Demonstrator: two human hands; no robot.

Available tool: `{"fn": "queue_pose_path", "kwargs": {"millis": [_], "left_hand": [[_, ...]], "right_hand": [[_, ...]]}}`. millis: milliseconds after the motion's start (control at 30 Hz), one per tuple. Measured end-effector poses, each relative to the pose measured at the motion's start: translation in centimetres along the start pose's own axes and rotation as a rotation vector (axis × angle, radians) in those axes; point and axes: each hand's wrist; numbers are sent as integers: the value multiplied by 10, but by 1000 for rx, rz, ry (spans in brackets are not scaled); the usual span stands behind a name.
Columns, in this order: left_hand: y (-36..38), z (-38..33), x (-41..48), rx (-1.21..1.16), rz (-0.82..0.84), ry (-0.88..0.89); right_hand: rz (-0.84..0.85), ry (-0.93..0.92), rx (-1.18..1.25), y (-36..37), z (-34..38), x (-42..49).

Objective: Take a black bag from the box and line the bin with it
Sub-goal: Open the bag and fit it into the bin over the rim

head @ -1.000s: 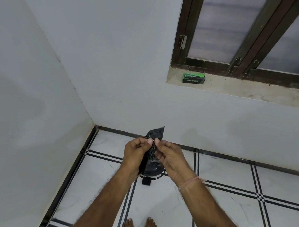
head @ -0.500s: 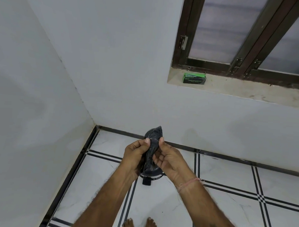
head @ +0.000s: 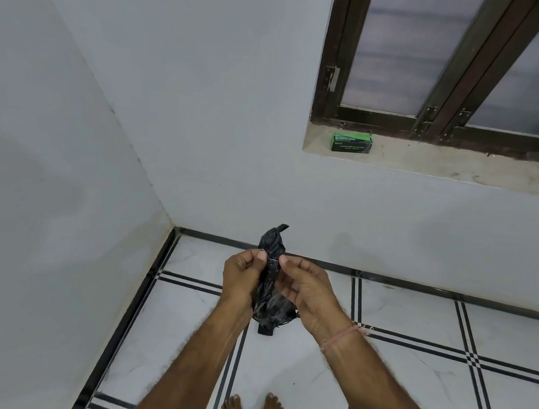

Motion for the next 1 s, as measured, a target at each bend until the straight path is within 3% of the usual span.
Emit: {"fn": "queue_pose_path", "kwargs": {"millis": [333, 700, 800, 900, 967, 1000], "left_hand": [[-9, -6, -3, -128, -50, -168], [-44, -21, 11, -451, -96, -362], [-59, -33, 18, -385, -83, -367], [-69, -44, 34, -367, -90, -364], [-73, -47, 47, -306, -100, -359], [-76, -50, 51, -276, -95, -357]], "right_hand": [[31, 135, 214, 3, 3, 2], [-139, 204, 416, -9, 6, 24], [-118, 42, 122, -11, 4, 26], [101, -207, -462, -6, 5, 16], [268, -216, -731, 3, 7, 14], [321, -193, -749, 8, 8, 16]]}}
Point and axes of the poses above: each hand's wrist, its own x-axis towards the middle knuckle, its own y-axis out of the palm, z = x × y, and after that the axes turned 9 degrees about -x, right-handed
